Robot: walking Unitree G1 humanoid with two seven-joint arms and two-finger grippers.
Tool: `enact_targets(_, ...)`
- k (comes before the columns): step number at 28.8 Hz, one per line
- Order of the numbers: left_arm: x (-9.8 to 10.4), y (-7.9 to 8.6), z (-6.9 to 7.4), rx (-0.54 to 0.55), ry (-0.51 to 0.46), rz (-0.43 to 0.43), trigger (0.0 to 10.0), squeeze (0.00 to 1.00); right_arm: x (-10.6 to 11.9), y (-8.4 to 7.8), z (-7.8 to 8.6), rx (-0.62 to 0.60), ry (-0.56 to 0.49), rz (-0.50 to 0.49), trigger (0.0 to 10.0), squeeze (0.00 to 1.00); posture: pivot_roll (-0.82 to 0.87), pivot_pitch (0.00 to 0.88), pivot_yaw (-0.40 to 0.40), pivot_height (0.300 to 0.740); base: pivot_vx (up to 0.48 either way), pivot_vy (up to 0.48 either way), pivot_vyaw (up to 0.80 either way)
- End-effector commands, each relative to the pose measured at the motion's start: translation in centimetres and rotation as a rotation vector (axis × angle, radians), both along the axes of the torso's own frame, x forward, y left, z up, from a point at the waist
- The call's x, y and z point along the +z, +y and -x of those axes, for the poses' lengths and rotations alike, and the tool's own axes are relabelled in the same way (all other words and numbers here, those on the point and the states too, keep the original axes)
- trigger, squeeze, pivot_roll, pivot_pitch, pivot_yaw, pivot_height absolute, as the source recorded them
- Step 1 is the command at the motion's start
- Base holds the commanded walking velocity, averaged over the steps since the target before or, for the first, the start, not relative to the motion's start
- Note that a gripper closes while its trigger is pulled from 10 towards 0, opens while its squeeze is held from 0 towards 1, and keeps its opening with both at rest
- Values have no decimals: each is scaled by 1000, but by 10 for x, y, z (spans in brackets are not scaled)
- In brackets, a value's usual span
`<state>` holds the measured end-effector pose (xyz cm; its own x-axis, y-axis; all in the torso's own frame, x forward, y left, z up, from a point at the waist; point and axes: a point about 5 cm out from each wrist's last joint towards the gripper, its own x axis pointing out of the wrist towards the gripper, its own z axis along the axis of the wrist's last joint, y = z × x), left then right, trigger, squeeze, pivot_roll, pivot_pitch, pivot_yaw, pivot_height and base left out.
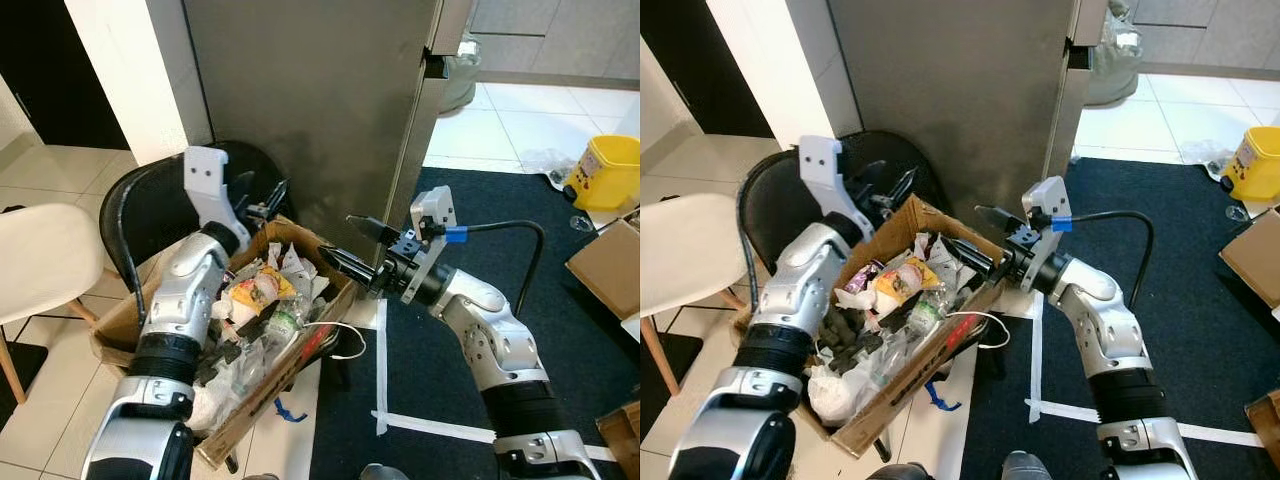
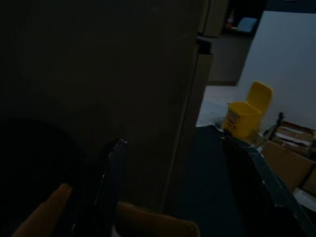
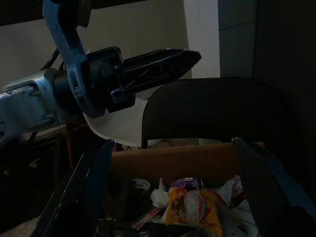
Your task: Picking trash to rubbish bin
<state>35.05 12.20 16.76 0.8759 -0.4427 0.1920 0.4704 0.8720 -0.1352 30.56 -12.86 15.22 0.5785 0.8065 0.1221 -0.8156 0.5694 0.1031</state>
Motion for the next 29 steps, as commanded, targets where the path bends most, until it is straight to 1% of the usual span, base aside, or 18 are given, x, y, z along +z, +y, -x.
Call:
enact_targets(1,-4,-12,3,-35,19,4,10000,0,0,0,1,1,-5,-14,10000,0,-53,0,35,740,0,0,0)
enact_targets(2,-4,-12,3,-35,19,4,10000,0,0,0,1,1,-5,-14,10000,0,-53,0,35,740,0,0,0)
enact_targets(4,-8,-21,5,-66,32,-7,10000,0,1,0,1,-1,-9,-15,10000,0,-53,0,35,740,0,0,0)
enact_targets(6,-11,-24,5,-79,48,-12,10000,0,0,0,1,-4,-12,-18,10000,0,-51,0,35,740,0,0,0)
enact_targets(9,-12,-20,4,-65,65,-13,10000,0,0,1,1,-3,-18,-15,10000,0,-50,0,36,740,0,0,0)
enact_targets(12,-13,-21,5,-74,68,-31,10000,0,1,1,1,0,-26,-15,10000,0,-45,0,35,740,0,0,644)
enact_targets(29,-16,-22,5,-87,91,-35,10000,0,0,2,1,3,-28,-20,10000,0,-42,0,37,740,0,0,781)
